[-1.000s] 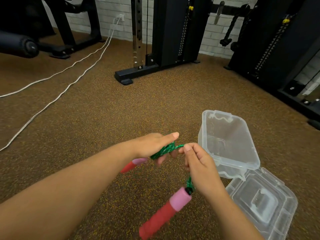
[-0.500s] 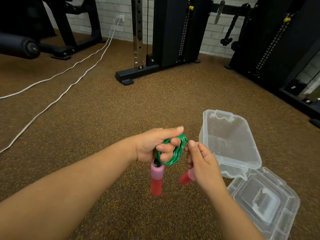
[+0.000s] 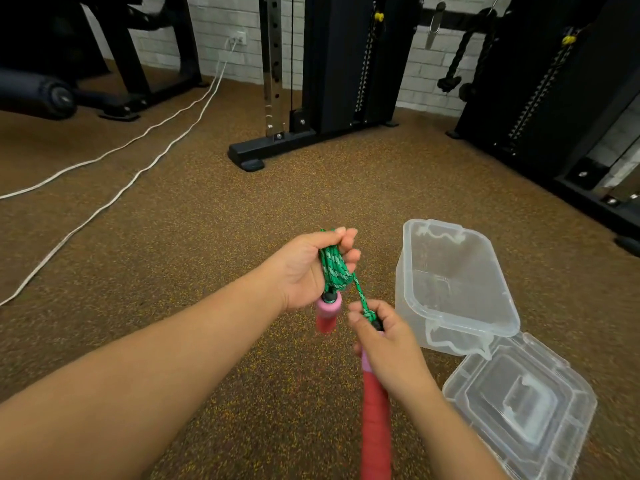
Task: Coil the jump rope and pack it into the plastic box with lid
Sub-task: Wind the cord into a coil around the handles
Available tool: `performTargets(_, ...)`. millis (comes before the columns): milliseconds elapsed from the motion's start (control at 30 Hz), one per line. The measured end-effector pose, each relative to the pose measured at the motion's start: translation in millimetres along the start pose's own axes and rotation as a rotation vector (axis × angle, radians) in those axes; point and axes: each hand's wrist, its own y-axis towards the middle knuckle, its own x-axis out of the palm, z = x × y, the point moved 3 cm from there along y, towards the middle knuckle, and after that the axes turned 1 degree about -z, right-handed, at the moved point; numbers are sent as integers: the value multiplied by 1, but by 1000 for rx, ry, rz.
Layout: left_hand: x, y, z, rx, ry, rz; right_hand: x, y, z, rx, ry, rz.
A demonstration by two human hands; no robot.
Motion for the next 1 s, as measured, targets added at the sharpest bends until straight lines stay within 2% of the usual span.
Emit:
performTargets(100,-1,3,0,30,40,8,5,2,8,5,-86,-30)
performTargets(267,-7,6,-3,194,281,154,9,1,12,41,-226,-15)
performTargets(400,-8,8,2,234,220,217,7,-1,13,-11,-342,-31)
performTargets(533,-7,8,-2,237,284,196,7,-3,10,-17,-334,-32)
performTargets(600,-3,8,-4,279,436,161,7,-5,7,-25,-283,-22)
performTargets(667,-3,8,-7,332,701,140,7,-5,4,-40,-268,-11)
performTargets(867,-5,1,-13,365,1477,50,-6,-12,-12,-218,-499,15)
performTargets(1000,4,-7,-11,306,1597,-50,-18,-15,-17,-261,-566,26)
